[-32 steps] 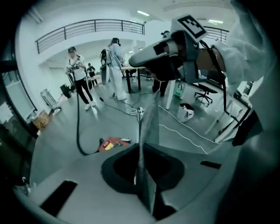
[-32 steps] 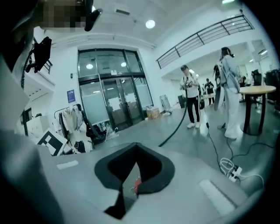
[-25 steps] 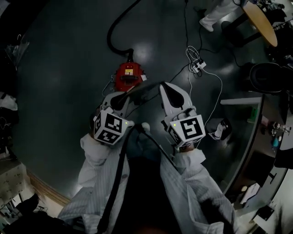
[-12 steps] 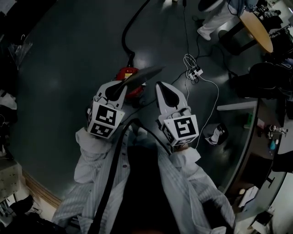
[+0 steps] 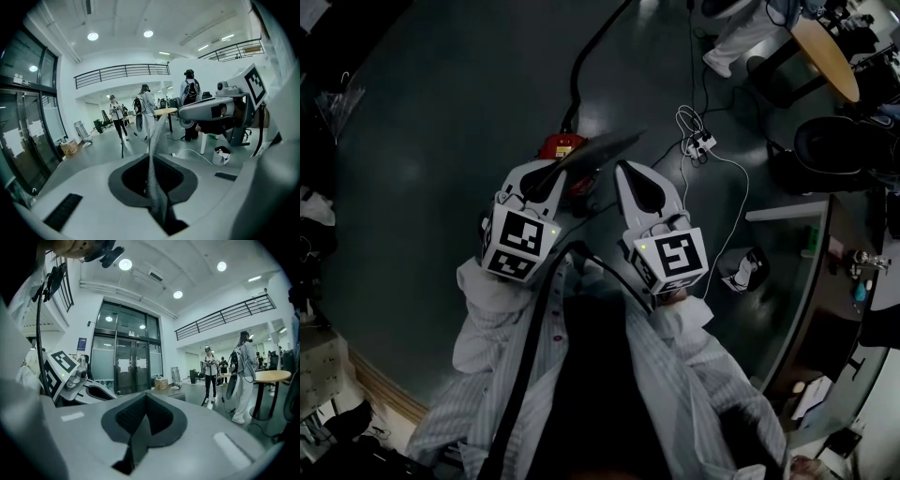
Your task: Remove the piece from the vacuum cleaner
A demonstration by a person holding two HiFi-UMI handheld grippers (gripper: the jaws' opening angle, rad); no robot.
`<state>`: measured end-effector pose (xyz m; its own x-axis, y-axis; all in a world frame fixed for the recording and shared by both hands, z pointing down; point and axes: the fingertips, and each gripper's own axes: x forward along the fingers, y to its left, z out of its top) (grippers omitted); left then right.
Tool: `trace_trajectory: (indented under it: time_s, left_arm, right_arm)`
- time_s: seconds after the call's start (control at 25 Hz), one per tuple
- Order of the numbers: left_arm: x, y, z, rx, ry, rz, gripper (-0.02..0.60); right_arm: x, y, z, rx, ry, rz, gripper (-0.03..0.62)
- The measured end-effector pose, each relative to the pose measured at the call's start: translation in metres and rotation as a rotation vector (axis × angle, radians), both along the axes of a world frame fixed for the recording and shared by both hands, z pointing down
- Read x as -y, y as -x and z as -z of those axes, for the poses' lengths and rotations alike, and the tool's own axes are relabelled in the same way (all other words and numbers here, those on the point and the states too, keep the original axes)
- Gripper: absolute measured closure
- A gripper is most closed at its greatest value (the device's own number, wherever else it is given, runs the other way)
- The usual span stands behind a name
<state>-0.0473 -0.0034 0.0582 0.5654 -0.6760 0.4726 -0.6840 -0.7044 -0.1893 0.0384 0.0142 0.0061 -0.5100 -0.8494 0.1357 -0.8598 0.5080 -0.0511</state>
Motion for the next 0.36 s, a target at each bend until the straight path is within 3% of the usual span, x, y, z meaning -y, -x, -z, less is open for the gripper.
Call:
trace_trajectory:
  time_s: [0.36]
  left_arm:
    - [-0.0060,-0.0019,-0.0044,0.021,0.005,-0.002,0.554]
  right_arm:
    - [-0.0066,-0.0011,-0.0074,0.023,0.013,0.015,0.594]
